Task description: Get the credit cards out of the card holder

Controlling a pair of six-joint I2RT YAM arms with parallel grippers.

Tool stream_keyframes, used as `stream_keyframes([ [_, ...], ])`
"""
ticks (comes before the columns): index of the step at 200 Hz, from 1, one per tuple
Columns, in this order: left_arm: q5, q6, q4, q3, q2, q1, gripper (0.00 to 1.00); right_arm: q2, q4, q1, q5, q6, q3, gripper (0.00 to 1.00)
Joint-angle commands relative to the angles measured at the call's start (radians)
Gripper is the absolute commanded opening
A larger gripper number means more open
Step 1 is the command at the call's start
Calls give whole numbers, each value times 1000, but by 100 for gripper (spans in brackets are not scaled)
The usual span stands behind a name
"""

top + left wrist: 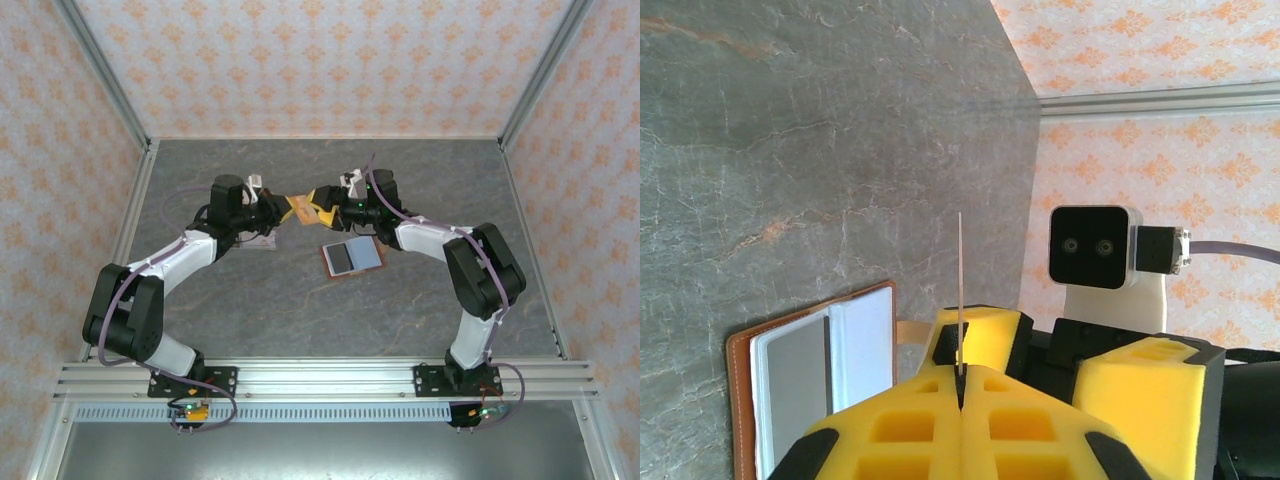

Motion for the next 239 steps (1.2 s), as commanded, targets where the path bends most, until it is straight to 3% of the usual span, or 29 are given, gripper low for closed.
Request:
stream_keyframes([
  [1, 22, -4, 33, -7, -36, 8, 0, 3, 23, 5, -32, -11, -8, 61],
  [33, 15, 0, 24, -8, -34, 7, 0, 1, 30, 5, -52, -10, 2, 55],
  [78, -10, 21, -28, -2, -35, 13, 0, -1, 35, 5, -66, -16, 10, 29],
  [93, -26, 32, -61, -1, -39, 17, 5, 3, 3, 6, -63, -39, 23, 18],
  [113, -63, 63, -131, 4, -55, 23, 18, 3, -77, 6, -44, -108, 44, 0],
  [143, -243, 174, -366, 18, -120, 25, 56, -11, -280, 7, 42, -302, 94, 0],
  [167, -406, 257, -550, 32, -175, 28, 76, -12, -498, 36, 151, -533, 184, 0],
  [207, -535, 335, -705, 12, -245, 85, 94, 43, -655, 107, 276, -844, 362, 0],
  [239, -568, 375, -772, -12, -287, 164, 100, 129, -723, 167, 342, -1085, 523, 0],
])
